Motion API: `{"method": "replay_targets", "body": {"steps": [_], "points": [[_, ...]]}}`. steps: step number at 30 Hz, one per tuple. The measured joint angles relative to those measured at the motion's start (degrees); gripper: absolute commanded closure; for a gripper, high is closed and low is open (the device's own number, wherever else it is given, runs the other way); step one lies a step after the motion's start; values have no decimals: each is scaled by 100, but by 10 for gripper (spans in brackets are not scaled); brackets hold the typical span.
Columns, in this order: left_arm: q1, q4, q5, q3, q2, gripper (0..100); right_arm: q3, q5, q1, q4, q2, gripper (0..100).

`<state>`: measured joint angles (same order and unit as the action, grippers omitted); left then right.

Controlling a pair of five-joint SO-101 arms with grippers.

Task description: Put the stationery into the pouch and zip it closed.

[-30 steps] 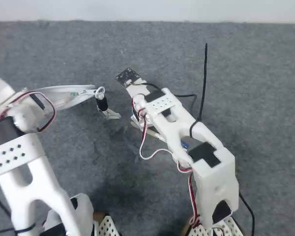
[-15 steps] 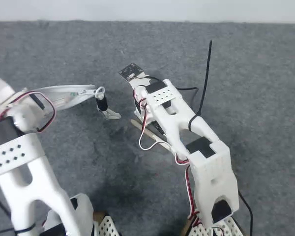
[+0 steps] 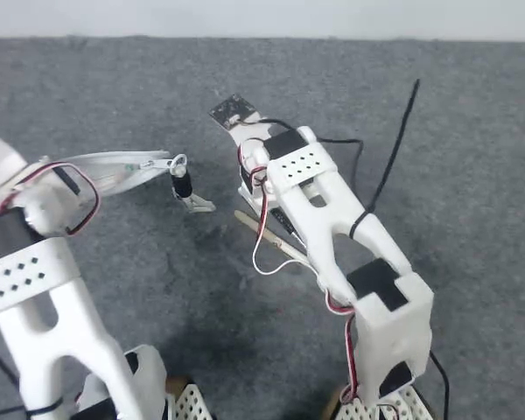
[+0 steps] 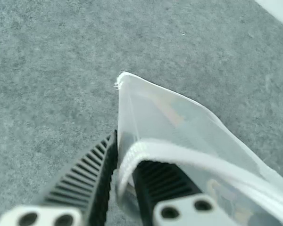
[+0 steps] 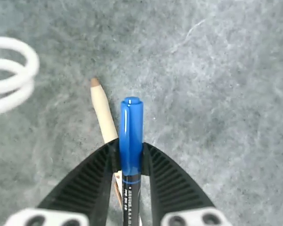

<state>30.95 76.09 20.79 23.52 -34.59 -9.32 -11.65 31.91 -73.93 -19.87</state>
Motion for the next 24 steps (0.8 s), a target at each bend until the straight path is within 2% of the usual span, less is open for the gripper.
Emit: {"method": "replay_targets", "body": {"steps": [16, 20, 24], "points": [[-976, 0, 0, 0, 0, 989, 211, 765, -220, -18, 1020, 991], [-1125, 0, 0, 0, 0, 989, 1073, 782, -264, 501, 1758, 991], [-1380, 0, 0, 0, 0, 989, 2347, 782, -246, 1521, 2892, 991]]}}
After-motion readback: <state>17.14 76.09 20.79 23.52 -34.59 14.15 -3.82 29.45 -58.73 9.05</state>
